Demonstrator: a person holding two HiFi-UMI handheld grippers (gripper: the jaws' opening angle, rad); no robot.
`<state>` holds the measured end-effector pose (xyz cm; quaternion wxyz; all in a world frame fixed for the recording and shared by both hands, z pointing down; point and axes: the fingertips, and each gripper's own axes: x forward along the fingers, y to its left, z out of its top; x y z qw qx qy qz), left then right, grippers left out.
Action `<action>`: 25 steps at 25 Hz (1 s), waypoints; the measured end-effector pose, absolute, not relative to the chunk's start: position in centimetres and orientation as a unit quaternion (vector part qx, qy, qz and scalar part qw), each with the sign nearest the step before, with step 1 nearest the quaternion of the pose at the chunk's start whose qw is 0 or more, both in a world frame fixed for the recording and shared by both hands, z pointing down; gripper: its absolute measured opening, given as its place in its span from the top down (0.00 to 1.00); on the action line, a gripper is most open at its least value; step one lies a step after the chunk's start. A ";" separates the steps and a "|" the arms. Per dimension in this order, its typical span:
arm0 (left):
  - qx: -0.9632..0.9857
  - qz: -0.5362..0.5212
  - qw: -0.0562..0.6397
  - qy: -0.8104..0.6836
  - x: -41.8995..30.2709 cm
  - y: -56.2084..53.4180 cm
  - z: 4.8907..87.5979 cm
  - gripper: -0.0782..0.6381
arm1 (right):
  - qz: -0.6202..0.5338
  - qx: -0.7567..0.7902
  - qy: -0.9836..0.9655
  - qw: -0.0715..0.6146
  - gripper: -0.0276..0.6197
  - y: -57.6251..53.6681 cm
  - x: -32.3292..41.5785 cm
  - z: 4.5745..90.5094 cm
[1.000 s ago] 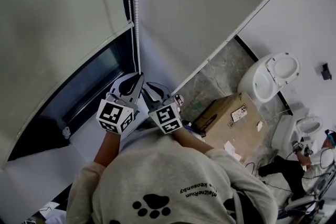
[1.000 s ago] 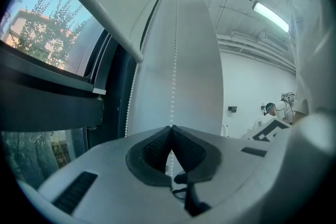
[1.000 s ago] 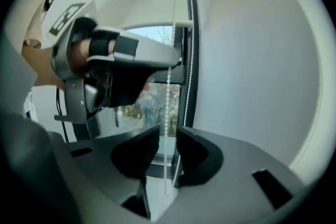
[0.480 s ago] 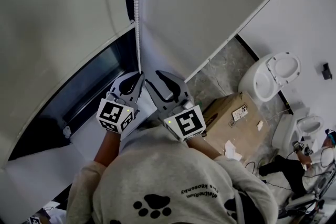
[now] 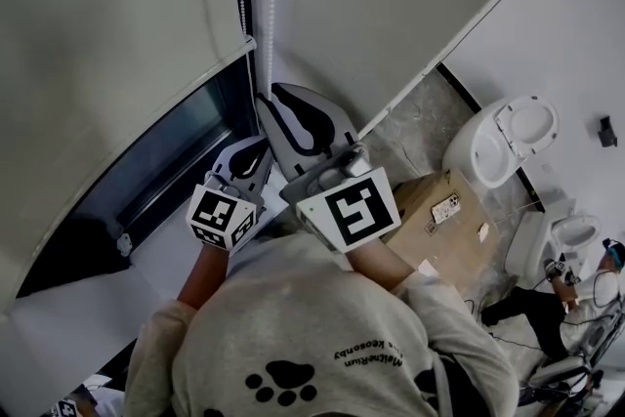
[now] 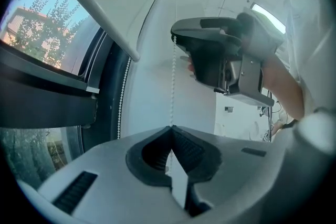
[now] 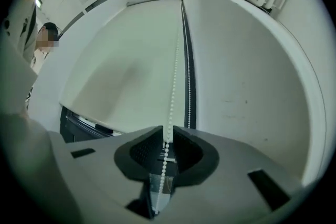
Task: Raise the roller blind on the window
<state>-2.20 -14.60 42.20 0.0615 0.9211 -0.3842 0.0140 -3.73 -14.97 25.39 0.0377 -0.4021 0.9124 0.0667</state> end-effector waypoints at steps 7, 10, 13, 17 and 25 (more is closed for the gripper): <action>0.921 0.014 0.062 -0.384 -2.4 -14.5 42.3 0.88 | 0.039 -0.401 0.915 0.028 0.93 -15.3 -3.7 25.9; 0.922 0.013 0.062 -0.383 -2.4 -14.4 42.3 0.88 | 0.031 -0.400 0.915 0.028 0.94 -15.4 -3.7 26.0; 0.921 0.021 0.062 -0.383 -2.4 -14.4 42.8 0.88 | 0.034 -0.402 0.915 0.024 0.94 -15.4 -3.9 26.1; 0.917 0.041 0.069 -0.390 -2.6 -14.5 44.9 0.88 | 0.016 -0.398 0.917 0.006 0.94 -15.5 -4.1 28.1; 0.916 0.059 0.075 -0.389 -2.9 -14.5 47.8 0.88 | 0.011 -0.400 0.916 -0.010 0.94 -15.1 -4.6 31.0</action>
